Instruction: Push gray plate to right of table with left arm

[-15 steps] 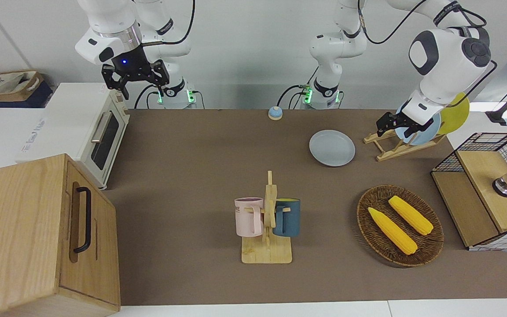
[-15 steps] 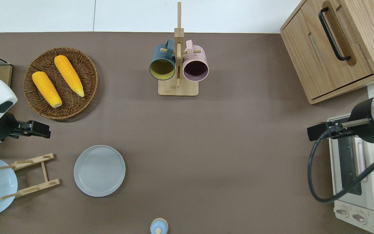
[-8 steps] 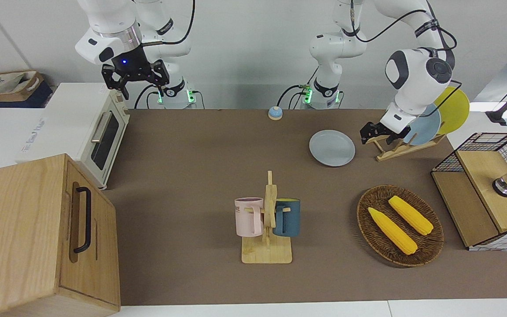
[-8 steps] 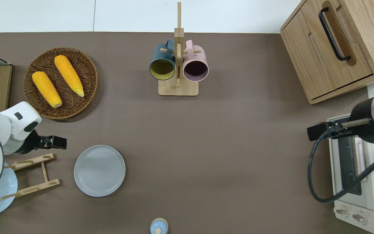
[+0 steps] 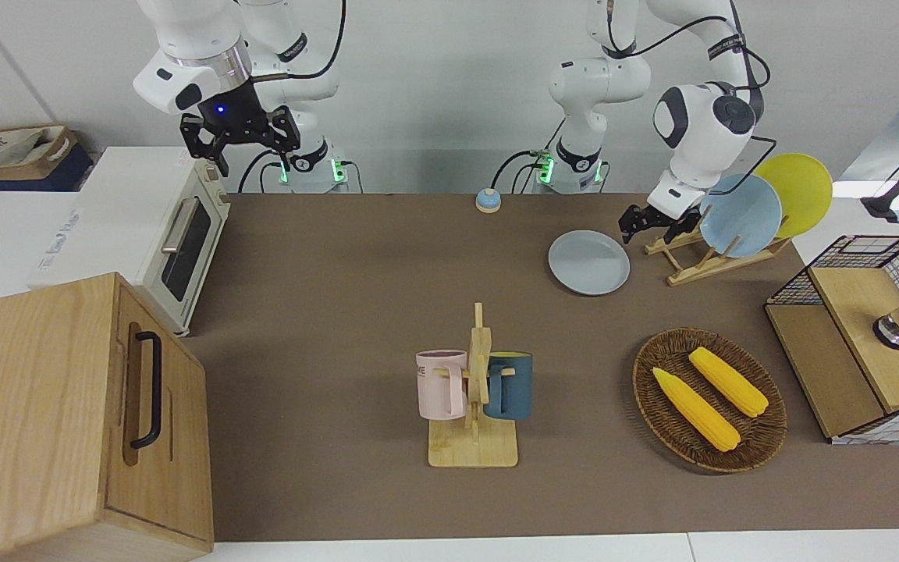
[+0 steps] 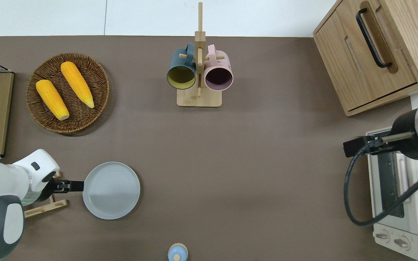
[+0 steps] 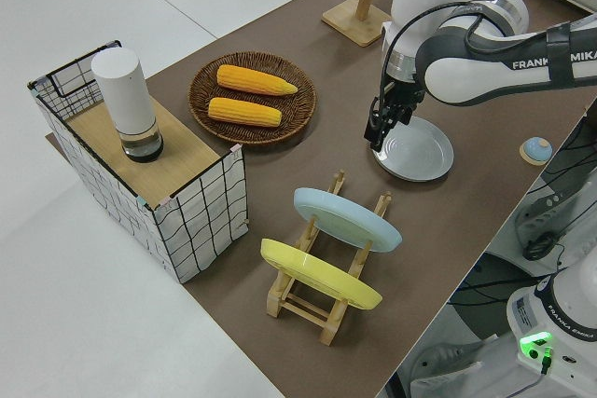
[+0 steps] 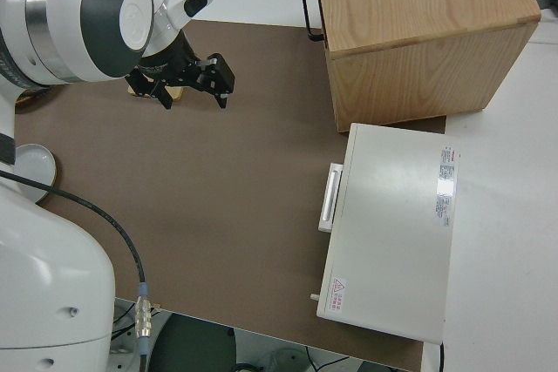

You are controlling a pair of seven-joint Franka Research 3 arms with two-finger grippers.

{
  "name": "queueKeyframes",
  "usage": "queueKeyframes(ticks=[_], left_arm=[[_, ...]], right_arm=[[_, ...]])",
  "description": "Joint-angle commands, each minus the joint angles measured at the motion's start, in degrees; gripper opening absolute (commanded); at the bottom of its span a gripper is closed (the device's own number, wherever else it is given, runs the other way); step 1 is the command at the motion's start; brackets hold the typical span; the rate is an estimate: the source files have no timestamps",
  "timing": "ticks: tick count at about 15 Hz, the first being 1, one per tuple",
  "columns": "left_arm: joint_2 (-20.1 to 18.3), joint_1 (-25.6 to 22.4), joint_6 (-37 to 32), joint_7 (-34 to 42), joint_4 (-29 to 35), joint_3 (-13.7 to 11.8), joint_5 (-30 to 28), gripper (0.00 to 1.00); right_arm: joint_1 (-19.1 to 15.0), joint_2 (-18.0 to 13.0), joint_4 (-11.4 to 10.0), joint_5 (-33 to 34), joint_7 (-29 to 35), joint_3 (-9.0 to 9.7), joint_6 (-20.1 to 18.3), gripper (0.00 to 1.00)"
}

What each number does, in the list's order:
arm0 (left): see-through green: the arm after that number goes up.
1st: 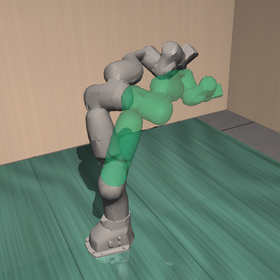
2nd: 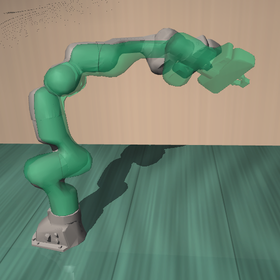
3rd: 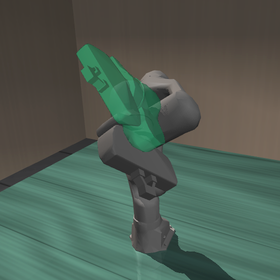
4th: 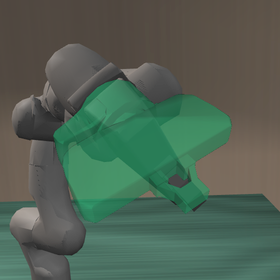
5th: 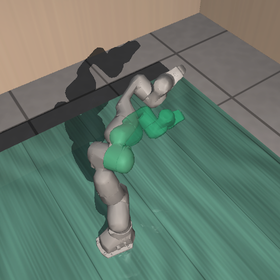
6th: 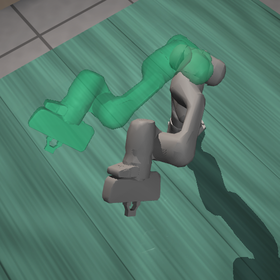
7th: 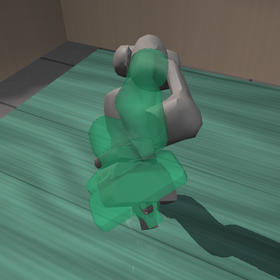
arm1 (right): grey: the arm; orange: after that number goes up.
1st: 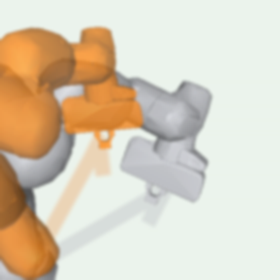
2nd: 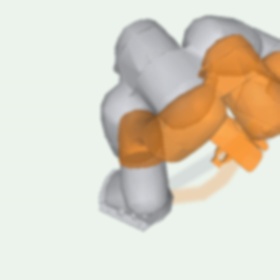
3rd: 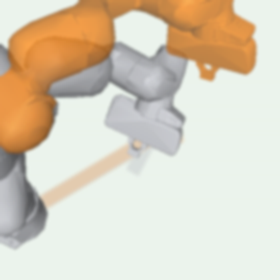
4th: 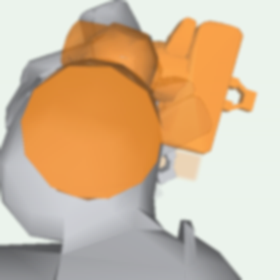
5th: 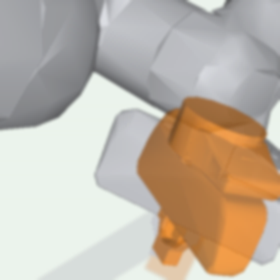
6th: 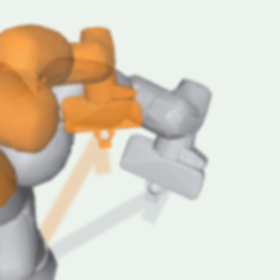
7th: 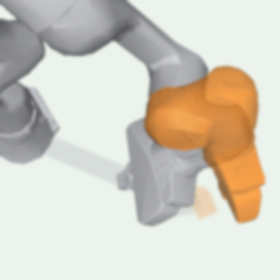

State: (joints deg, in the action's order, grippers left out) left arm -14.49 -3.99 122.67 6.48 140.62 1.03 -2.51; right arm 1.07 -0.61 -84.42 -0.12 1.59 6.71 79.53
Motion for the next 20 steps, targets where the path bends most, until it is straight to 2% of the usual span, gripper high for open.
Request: queueKeyframes(ticks=[1, 10, 20], left_arm=[[-4.9, 0.8, 4.8, 0.1, 7.3, 0.4, 0.0, 0.99], [-3.1, 0.6, 10.7, 0.1, 9.2, 0.3, 0.0, 0.99], [2.0, 0.7, 17.4, 0.1, 9.2, 0.3, 0.0, 0.98]], right_arm=[[-1.2, -0.4, 0.2, -0.6, 0.1, 0.85, -0.7, 0.983], [-1.2, -0.4, 0.2, -0.6, 0.1, 0.85, -0.7, 0.983], [-1.2, -0.4, 0.2, -0.6, 0.1, 0.85, -0.8, 0.983]])
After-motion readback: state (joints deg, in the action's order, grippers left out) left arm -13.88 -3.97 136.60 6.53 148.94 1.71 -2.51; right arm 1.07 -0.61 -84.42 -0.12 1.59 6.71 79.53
